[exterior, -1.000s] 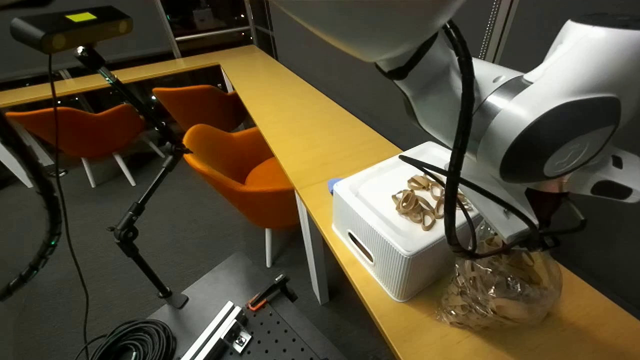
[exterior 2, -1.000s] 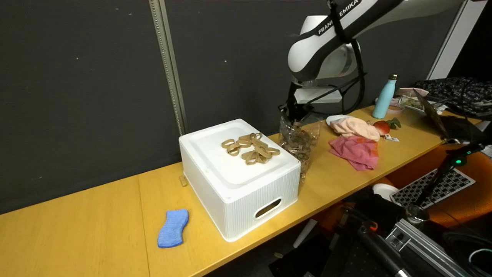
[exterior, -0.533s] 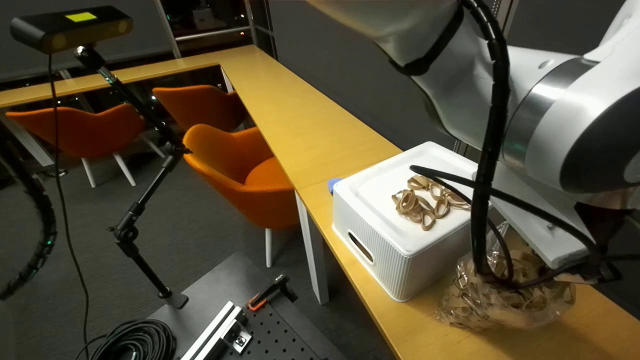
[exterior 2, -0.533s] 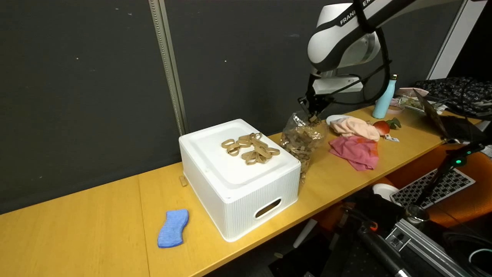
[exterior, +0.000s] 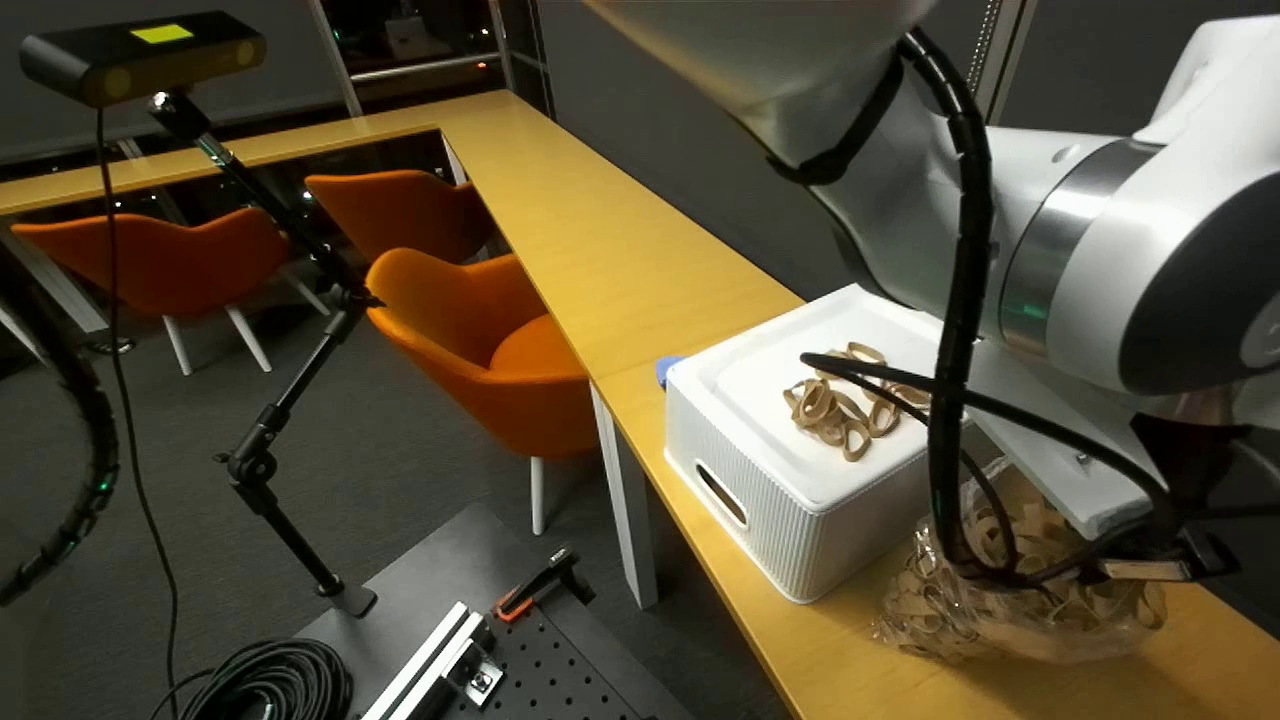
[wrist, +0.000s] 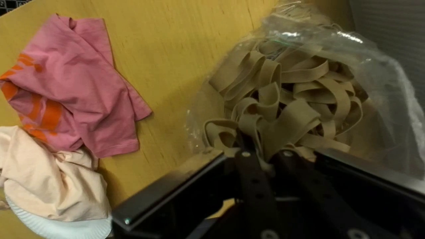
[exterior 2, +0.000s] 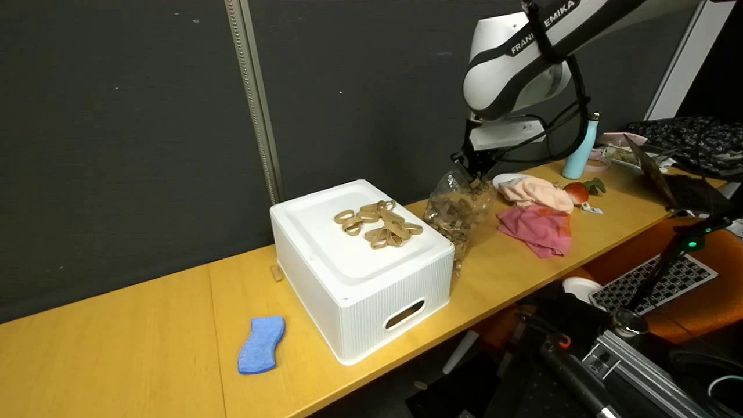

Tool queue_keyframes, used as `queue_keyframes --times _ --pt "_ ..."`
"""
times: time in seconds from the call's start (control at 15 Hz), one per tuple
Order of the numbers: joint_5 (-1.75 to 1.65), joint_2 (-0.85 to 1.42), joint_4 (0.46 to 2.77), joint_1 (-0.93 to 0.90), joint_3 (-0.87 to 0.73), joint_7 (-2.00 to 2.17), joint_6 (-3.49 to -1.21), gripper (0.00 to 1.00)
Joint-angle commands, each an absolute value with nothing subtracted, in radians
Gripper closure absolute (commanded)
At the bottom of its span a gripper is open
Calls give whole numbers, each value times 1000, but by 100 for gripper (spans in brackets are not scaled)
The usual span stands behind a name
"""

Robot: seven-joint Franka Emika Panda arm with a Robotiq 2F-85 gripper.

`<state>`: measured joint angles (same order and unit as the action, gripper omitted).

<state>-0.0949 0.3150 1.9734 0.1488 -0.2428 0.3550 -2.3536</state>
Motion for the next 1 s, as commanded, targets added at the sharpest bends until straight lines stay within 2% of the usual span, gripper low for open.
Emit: queue_keyframes --times 0.0,0.13,0.2,0.27,0.8,0.93 --pt "-115 324 1966 109 -231 387 -2334 98" --pt "-112 336 1967 99 -233 393 -2343 98" --pt "-111 334 1970 94 -235 397 -2344 75" --pt "-112 333 1971 89 -238 404 -2346 64" --pt "-160 233 1981 71 -246 439 -2300 6" --pt "-158 194 1973 62 -223 433 -2271 0"
